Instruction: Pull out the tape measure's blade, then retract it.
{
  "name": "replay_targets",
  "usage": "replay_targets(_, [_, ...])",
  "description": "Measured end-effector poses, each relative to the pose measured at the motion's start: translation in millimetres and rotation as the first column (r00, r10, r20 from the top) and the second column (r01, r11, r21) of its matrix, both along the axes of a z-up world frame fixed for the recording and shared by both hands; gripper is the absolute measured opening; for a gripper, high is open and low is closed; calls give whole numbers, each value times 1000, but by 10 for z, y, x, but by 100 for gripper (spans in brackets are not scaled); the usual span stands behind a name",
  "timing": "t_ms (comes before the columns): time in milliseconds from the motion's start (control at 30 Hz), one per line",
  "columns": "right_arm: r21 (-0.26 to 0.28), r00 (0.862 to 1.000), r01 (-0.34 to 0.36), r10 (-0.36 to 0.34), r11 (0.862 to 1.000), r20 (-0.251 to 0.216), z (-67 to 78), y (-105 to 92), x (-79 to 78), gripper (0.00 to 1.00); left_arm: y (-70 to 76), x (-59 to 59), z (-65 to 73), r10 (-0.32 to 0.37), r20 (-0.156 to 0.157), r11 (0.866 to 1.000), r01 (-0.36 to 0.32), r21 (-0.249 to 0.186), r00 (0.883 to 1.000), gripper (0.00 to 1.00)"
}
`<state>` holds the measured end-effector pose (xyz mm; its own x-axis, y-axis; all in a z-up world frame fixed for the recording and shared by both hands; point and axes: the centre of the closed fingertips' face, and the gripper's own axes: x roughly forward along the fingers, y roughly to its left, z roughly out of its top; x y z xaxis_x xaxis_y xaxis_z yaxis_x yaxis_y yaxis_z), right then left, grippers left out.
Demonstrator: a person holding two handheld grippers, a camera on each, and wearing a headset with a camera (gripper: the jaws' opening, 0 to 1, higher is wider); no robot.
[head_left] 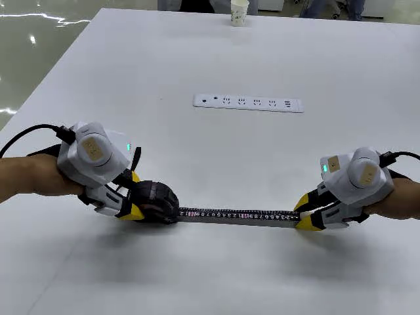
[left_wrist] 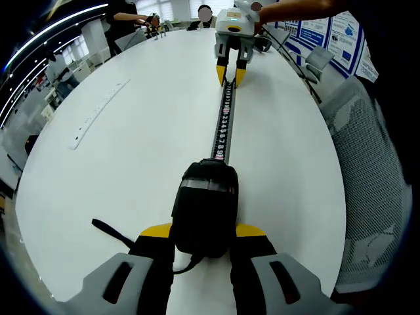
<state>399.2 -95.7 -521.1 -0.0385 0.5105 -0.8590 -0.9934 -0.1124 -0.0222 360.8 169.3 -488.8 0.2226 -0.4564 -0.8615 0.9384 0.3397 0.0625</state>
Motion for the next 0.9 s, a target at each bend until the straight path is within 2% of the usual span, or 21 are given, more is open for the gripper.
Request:
replay_targets(333, [-8, 1000, 20, -19, 1000, 23, 21, -23, 2, 18, 38, -23, 2, 26, -5, 1000, -26, 2, 1000, 28])
replay_targets(600, [8, 998, 46, -46, 999, 44, 75, -47, -10, 24, 53, -61, 43, 74, -7, 997, -74, -12, 997, 34])
replay_targets(900, [41, 992, 120, -122, 992, 41, 156, -103, -35, 32, 104, -84, 140, 141, 8, 989, -140, -40, 990, 43])
